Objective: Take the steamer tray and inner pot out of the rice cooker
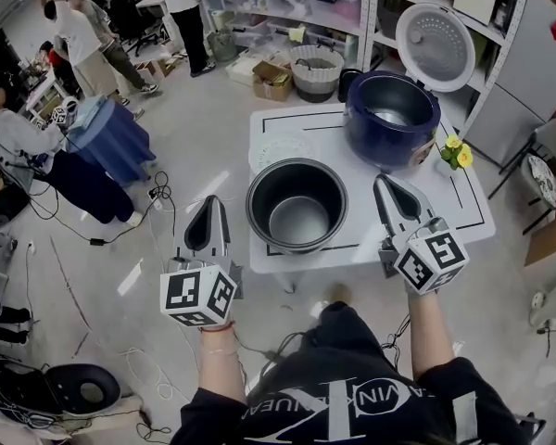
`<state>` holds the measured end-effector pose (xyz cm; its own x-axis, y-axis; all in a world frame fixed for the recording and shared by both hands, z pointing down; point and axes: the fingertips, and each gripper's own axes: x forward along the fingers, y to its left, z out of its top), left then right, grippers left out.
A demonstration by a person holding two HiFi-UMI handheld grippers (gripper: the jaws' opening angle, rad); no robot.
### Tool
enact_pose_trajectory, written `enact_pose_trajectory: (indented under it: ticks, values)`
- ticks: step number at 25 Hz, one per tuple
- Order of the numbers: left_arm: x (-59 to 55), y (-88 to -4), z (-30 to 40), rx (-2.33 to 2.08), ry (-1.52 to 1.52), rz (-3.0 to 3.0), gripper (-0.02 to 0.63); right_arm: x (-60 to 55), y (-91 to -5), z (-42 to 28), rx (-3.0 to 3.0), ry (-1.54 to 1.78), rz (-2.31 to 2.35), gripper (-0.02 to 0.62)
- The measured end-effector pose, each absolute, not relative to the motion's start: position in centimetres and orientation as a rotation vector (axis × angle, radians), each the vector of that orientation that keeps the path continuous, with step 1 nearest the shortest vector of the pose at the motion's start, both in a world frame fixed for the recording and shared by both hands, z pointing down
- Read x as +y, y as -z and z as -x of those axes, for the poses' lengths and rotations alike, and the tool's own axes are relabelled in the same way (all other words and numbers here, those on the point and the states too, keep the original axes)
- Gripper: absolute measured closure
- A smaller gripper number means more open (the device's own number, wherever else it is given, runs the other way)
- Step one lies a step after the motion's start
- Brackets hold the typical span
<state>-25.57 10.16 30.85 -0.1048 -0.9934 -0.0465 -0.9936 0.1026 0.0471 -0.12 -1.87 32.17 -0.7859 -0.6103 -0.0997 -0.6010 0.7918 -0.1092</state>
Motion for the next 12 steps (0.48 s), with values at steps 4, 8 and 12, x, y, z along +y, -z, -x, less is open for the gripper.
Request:
enact_pose_trajectory:
  ticks: [4,8,12]
  values:
    - [10.46,-30.68,25.91,2.335,-0.114,2.098,0.592,-1.82,-32.25,-0.26,2.836,0.125,0.987,0.597]
    - [10.57,-30.52,26.37,2.342,-0.11,2.088,0.592,-1.75,-32.17,-0.11,2.832,0.137,0.996,0.597]
    - [10.55,-30.52,26.52,2.345,-0.128,2.083,0.592,-1.8,-32.22,0.15,2.834,0.139,0.994,0.597]
